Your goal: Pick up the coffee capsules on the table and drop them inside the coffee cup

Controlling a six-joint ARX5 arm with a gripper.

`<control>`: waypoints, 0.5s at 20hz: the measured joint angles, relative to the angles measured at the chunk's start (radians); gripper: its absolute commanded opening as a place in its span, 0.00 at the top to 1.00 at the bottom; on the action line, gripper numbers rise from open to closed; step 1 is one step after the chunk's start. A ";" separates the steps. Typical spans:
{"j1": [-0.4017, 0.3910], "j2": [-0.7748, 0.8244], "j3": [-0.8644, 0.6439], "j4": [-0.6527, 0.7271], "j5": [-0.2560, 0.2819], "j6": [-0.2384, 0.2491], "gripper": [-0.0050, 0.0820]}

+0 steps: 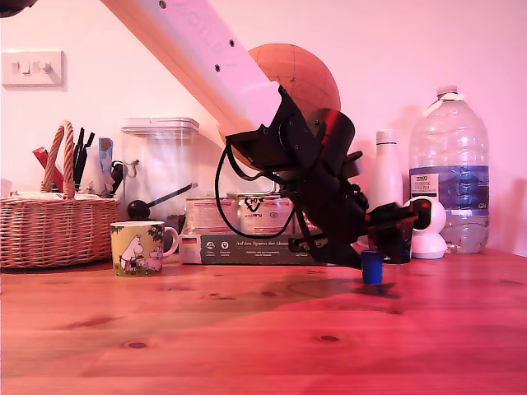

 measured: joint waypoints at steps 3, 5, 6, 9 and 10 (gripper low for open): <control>0.001 0.000 0.000 -0.024 0.001 0.029 0.56; 0.001 0.000 0.000 -0.030 0.001 0.042 0.58; 0.001 0.000 0.000 -0.037 0.002 0.045 0.60; 0.003 0.000 0.007 -0.071 0.013 0.057 0.70; 0.005 0.000 0.013 -0.079 0.017 0.066 0.73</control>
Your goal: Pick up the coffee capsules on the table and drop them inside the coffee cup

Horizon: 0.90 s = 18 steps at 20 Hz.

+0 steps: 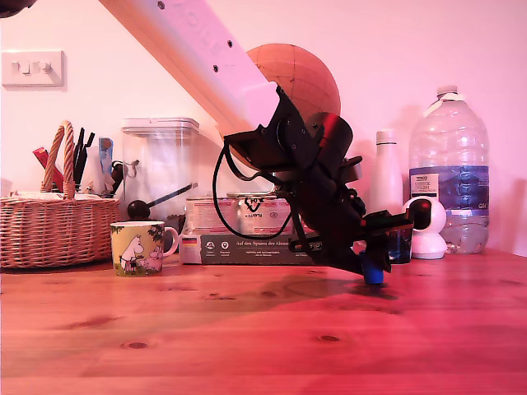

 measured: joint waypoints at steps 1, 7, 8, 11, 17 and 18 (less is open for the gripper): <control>0.002 0.000 0.010 -0.016 0.003 0.002 0.74; 0.003 0.000 0.117 -0.097 0.022 0.044 0.74; 0.003 0.000 0.137 -0.127 0.025 0.051 0.74; 0.004 0.000 0.206 -0.253 0.029 0.107 0.74; 0.025 0.000 0.373 -0.497 0.029 0.179 0.74; 0.030 0.000 0.386 -0.532 0.029 0.188 0.74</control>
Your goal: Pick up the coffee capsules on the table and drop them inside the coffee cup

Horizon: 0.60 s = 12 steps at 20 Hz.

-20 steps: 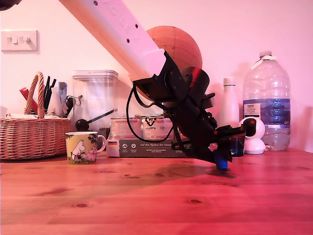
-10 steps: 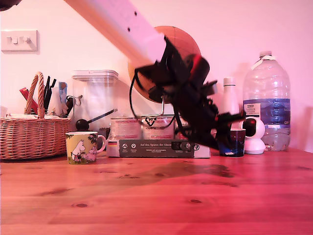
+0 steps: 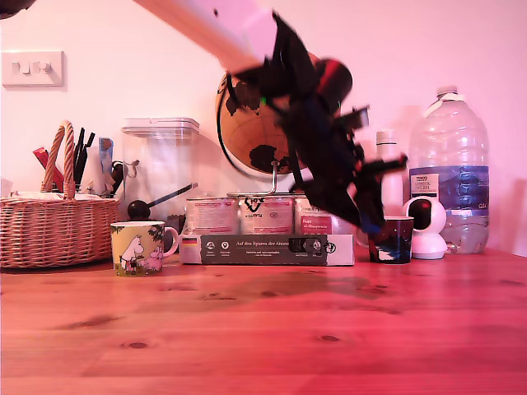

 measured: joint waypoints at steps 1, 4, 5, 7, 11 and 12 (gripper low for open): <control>0.005 0.000 0.002 -0.028 0.000 0.001 0.74; 0.023 0.000 0.003 -0.097 0.000 0.007 0.74; 0.031 0.000 0.003 -0.110 0.000 0.008 0.74; 0.044 0.000 0.003 -0.136 0.000 0.008 0.74; 0.072 0.000 0.003 -0.169 0.000 0.015 0.74; 0.082 0.000 0.003 -0.177 0.000 0.016 0.74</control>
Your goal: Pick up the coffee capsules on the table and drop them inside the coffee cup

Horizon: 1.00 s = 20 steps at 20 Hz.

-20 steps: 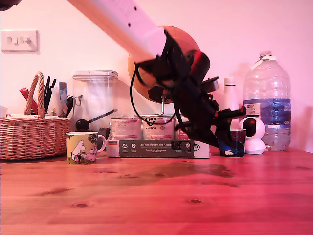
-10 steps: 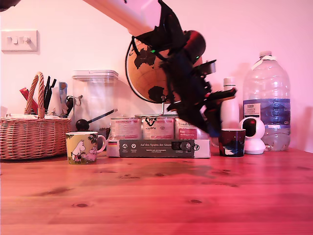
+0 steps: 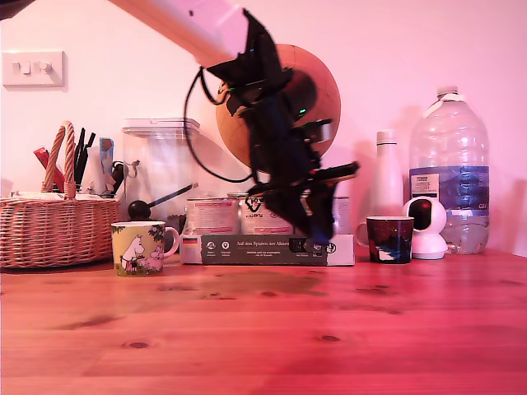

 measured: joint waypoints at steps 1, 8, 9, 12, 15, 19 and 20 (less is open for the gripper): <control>0.008 0.000 0.000 -0.006 0.000 0.000 0.74; 0.065 -0.001 0.000 -0.076 0.000 0.010 0.74; 0.073 -0.002 0.000 -0.080 0.000 0.011 0.74; 0.097 -0.024 0.000 -0.095 -0.007 0.011 0.74; 0.119 -0.084 0.000 -0.120 -0.029 0.011 0.74; 0.143 -0.182 0.000 -0.154 -0.055 0.012 0.74; 0.148 -0.207 0.000 -0.165 -0.060 0.011 0.74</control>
